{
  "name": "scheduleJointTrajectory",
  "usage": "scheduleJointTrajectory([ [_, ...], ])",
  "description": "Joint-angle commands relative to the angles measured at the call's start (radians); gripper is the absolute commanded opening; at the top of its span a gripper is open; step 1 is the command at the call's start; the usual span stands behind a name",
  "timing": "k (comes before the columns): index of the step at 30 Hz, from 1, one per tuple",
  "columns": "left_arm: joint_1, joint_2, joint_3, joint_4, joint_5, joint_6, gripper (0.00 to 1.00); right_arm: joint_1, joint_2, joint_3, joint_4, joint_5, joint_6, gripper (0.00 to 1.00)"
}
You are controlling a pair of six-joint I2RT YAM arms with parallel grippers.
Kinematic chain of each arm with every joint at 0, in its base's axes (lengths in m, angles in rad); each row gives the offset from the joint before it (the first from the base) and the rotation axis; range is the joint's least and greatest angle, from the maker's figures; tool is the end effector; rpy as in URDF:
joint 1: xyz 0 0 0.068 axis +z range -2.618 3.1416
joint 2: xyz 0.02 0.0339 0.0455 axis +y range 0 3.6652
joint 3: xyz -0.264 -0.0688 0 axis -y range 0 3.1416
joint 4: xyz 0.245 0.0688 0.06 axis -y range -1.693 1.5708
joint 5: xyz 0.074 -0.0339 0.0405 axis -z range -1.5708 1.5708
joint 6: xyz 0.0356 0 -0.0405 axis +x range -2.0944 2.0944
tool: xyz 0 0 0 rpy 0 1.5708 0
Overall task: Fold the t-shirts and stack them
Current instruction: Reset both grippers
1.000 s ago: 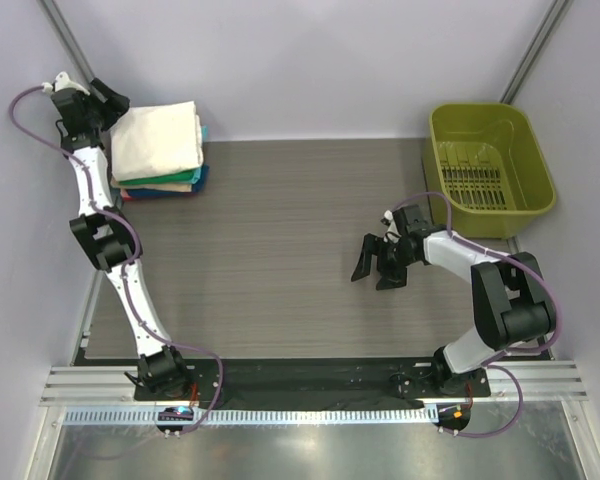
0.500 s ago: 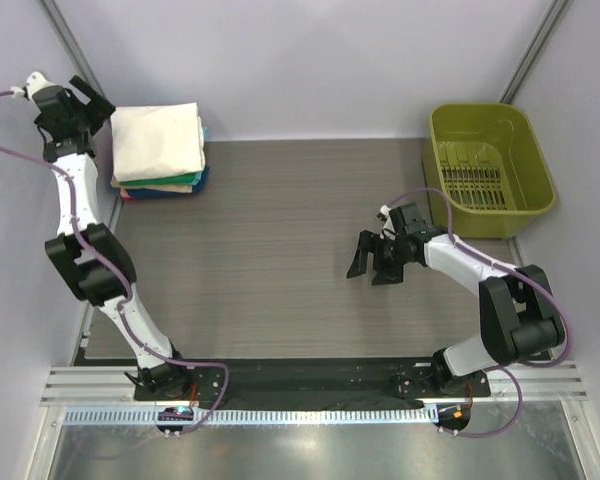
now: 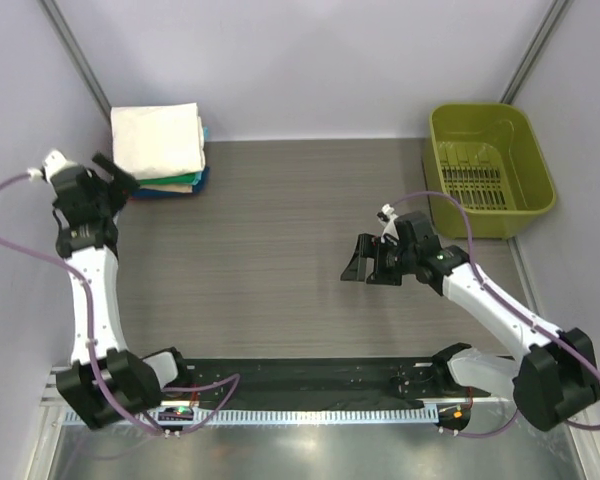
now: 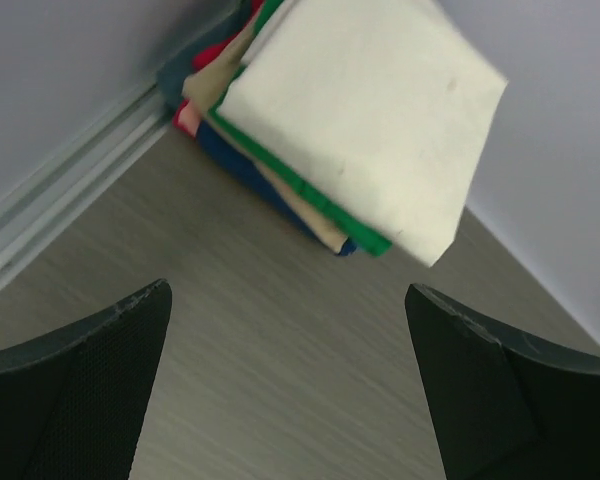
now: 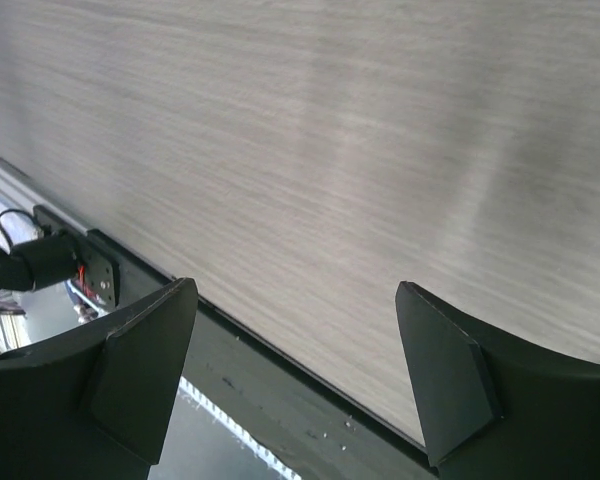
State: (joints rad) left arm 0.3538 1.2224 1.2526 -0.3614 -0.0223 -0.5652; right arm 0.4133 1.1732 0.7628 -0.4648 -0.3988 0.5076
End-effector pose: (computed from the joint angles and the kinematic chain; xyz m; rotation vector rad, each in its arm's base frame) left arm 0.2592 0.0966 0.3934 -0.8579 1.6995 -0.1222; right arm 0.2095 0.1070 0.2322 -0.0665 2.5593 0.8736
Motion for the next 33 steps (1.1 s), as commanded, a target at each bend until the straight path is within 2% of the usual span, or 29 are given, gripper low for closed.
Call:
scheduleJointTrajectory([
  [1, -0.009, -0.177, -0.204, -0.022, -0.020, -0.028, 1.00, 0.015, -0.111, -0.036, 0.003, 0.011, 0.043, 0.87],
  [2, -0.015, -0.211, -0.345, 0.005, -0.048, -0.030, 1.00, 0.016, -0.131, -0.042, 0.002, 0.009, 0.051, 0.87],
  [5, -0.044, -0.308, -0.528, 0.140, -0.146, 0.034, 1.00, 0.027, -0.196, -0.065, 0.002, 0.008, 0.074, 0.88],
  [6, -0.053, -0.326, -0.653, 0.204, -0.148, 0.069, 1.00, 0.030, -0.210, -0.075, 0.003, 0.006, 0.077, 0.88],
  [7, -0.064, -0.340, -0.707, 0.355, -0.105, 0.108, 1.00, 0.032, -0.227, -0.080, 0.003, 0.005, 0.080, 0.88],
  [9, -0.117, -0.348, -0.800, 0.505, -0.046, 0.305, 1.00, 0.035, -0.265, -0.092, 0.002, 0.003, 0.083, 0.88],
  [11, -0.171, -0.316, -0.803, 0.549, 0.007, 0.361, 1.00, 0.035, -0.285, -0.095, 0.003, 0.006, 0.083, 0.89],
  [14, -0.171, -0.210, -0.852, 0.656, 0.068, 0.288, 1.00, 0.035, -0.291, -0.099, 0.003, 0.014, 0.085, 0.89],
  [19, -0.197, -0.019, -0.927, 0.880, -0.027, 0.242, 0.98, 0.036, -0.316, -0.109, 0.008, 0.021, 0.089, 0.89],
  [20, -0.210, 0.003, -0.886, 0.854, -0.042, 0.254, 0.97, 0.035, -0.322, -0.112, 0.009, 0.021, 0.089, 0.89],
  [23, -0.252, 0.089, -0.858, 0.962, -0.059, 0.323, 0.97, 0.036, -0.336, -0.125, 0.008, 0.020, 0.085, 0.90],
  [26, -0.257, 0.185, -0.846, 1.104, -0.010, 0.358, 0.98, 0.036, -0.354, -0.134, 0.003, 0.020, 0.083, 0.90],
  [27, -0.256, 0.233, -0.834, 1.181, 0.057, 0.361, 0.98, 0.035, -0.357, -0.141, 0.003, 0.021, 0.085, 0.90],
  [28, -0.271, 0.252, -0.800, 1.114, 0.124, 0.390, 0.96, 0.036, -0.362, -0.145, 0.005, 0.031, 0.089, 0.90],
  [29, -0.300, 0.265, -0.773, 1.060, 0.110, 0.453, 0.96, 0.035, -0.368, -0.148, 0.003, 0.032, 0.092, 0.90],
  [31, -0.331, 0.244, -0.803, 1.087, 0.029, 0.459, 0.97, 0.036, -0.366, -0.157, 0.012, 0.041, 0.098, 0.90],
  [32, -0.331, 0.229, -0.855, 1.160, 0.030, 0.450, 0.98, 0.036, -0.363, -0.160, 0.017, 0.043, 0.104, 0.90],
  [33, -0.332, 0.242, -0.908, 1.352, -0.005, 0.447, 1.00, 0.038, -0.363, -0.167, 0.023, 0.041, 0.106, 0.90],
])
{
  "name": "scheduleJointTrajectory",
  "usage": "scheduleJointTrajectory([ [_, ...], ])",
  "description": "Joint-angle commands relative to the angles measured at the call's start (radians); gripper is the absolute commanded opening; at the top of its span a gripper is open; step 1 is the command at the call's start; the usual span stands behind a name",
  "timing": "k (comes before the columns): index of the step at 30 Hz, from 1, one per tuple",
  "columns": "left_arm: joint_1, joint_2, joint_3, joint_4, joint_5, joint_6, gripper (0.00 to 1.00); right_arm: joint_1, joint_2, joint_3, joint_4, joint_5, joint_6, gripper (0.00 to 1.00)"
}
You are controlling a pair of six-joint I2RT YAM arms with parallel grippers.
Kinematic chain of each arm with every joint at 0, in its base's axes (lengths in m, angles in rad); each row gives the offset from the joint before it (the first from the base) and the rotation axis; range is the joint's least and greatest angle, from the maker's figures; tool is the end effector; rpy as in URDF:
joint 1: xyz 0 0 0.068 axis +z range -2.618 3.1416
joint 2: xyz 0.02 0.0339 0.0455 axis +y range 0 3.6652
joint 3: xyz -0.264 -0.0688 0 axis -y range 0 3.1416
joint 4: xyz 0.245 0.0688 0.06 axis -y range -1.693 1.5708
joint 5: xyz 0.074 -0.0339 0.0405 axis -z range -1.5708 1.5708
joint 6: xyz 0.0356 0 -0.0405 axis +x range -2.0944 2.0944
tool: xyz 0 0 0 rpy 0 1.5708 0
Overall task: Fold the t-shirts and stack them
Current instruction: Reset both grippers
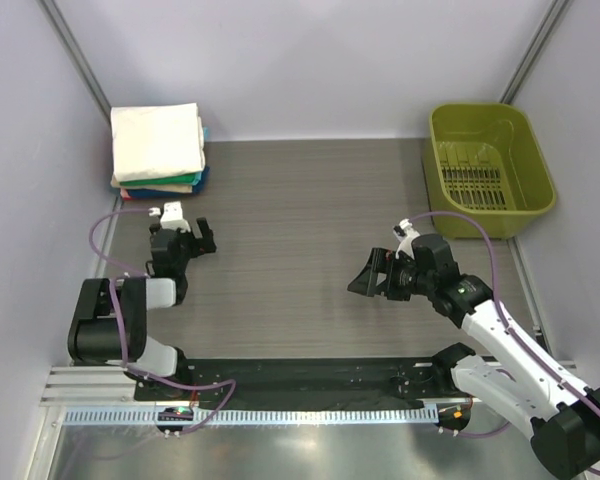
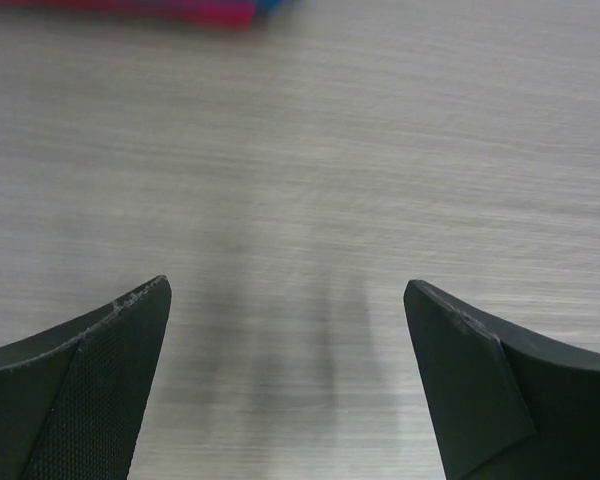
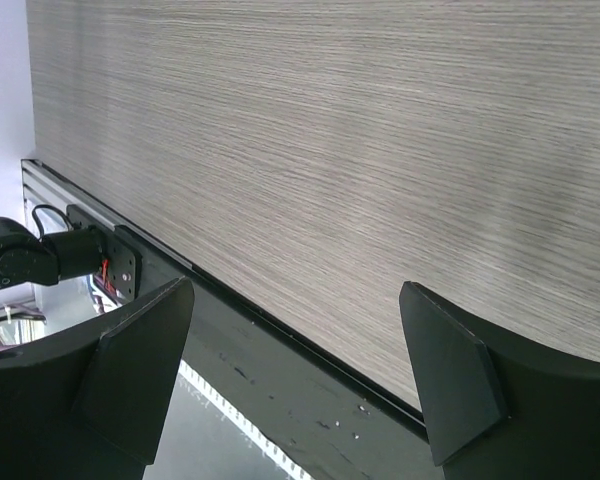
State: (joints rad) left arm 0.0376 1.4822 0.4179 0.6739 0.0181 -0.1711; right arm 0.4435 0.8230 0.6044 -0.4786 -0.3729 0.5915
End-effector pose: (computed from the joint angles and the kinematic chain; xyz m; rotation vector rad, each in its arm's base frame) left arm 0.2691 0.0095 0.1496 -0.1926 1.9531 -0.1054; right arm 0.1523 0.0867 0.2437 -0.0332 2.3986 0.9437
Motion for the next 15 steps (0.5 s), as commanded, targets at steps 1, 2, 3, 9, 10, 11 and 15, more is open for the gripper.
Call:
scheduleJointTrajectory([
  [1, -0.021, 0.027, -0.179, 0.483, -0.052, 0.053, 1.00, 0.006, -0.010, -0.012, 0.046, 0.015, 0.022, 0.91],
  [2, -0.021, 0.041, -0.201, 0.563, -0.058, 0.051, 1.00, 0.006, -0.007, -0.012, 0.049, 0.014, 0.021, 0.91],
  [3, -0.021, 0.003, -0.196, 0.474, -0.070, 0.047, 1.00, 0.004, 0.001, -0.011, 0.049, 0.014, 0.018, 0.91],
  [9, -0.027, 0.009, -0.110, 0.340, -0.061, 0.059, 1.00, 0.006, 0.016, 0.011, 0.046, 0.026, 0.030, 0.91],
  [10, -0.025, 0.007, -0.110, 0.340, -0.061, 0.061, 1.00, 0.004, 0.011, 0.014, 0.047, 0.029, 0.031, 0.90],
  [11, -0.025, 0.007, -0.110, 0.340, -0.060, 0.058, 1.00, 0.004, 0.007, 0.011, 0.058, 0.025, 0.033, 0.90],
  [15, -0.024, 0.010, -0.108, 0.339, -0.056, 0.062, 1.00, 0.009, -0.018, 0.040, 0.075, 0.060, 0.013, 0.90],
])
